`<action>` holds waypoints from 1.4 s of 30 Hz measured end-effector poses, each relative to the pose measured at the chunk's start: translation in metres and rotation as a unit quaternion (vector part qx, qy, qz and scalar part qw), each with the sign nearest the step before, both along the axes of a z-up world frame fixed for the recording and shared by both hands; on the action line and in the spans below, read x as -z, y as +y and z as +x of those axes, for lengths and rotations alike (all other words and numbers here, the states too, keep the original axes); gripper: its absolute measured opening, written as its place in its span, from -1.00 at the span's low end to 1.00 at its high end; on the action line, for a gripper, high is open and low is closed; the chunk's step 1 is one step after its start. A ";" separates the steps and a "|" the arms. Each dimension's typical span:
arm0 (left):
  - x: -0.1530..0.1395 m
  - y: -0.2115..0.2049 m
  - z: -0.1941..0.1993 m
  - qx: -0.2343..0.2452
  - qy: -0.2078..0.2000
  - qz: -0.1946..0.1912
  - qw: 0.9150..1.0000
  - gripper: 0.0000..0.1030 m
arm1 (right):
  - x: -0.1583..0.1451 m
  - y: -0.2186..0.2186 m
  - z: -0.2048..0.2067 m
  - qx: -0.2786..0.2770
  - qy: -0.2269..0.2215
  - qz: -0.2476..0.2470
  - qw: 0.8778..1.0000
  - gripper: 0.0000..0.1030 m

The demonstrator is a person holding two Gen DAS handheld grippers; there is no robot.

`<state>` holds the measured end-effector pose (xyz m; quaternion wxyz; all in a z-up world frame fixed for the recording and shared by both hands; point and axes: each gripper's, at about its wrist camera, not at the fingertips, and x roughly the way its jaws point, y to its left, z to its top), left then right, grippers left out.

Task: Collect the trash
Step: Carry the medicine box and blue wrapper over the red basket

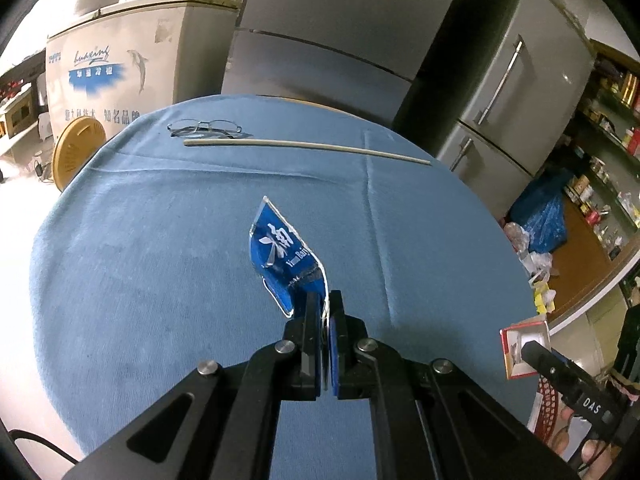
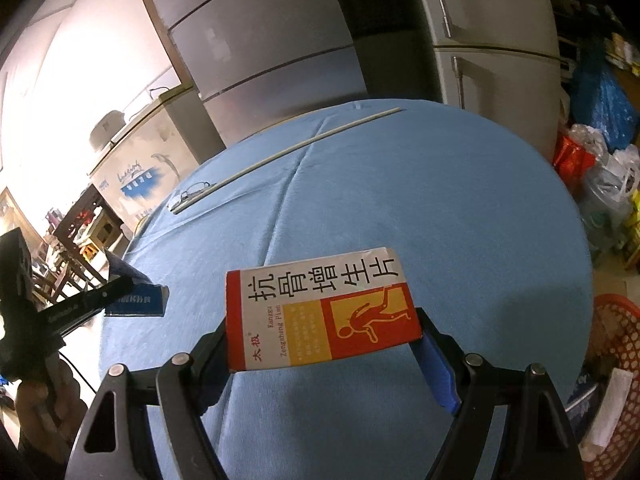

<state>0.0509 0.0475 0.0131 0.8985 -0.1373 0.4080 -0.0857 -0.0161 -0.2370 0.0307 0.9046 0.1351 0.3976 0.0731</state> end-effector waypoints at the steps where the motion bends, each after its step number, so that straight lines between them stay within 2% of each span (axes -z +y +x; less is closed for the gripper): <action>1: 0.000 -0.002 -0.003 0.002 -0.001 0.003 1.000 -0.93 | 0.000 0.000 -0.002 0.001 -0.001 0.003 1.000 0.60; 6: -0.003 -0.015 -0.019 0.011 -0.005 0.021 1.000 -0.93 | -0.002 -0.006 -0.010 0.004 -0.005 0.021 1.000 0.60; 24: -0.028 -0.045 -0.049 0.041 -0.038 0.036 0.998 -0.93 | -0.028 -0.012 -0.025 -0.001 -0.032 0.042 0.999 0.60; 36: -0.044 -0.065 -0.054 0.065 -0.059 0.037 0.995 -0.93 | -0.035 -0.033 -0.036 0.029 -0.043 0.046 0.998 0.60; 42: -0.045 -0.082 -0.049 0.083 -0.057 0.041 0.994 -0.93 | -0.037 -0.052 -0.043 0.051 -0.047 0.051 0.996 0.60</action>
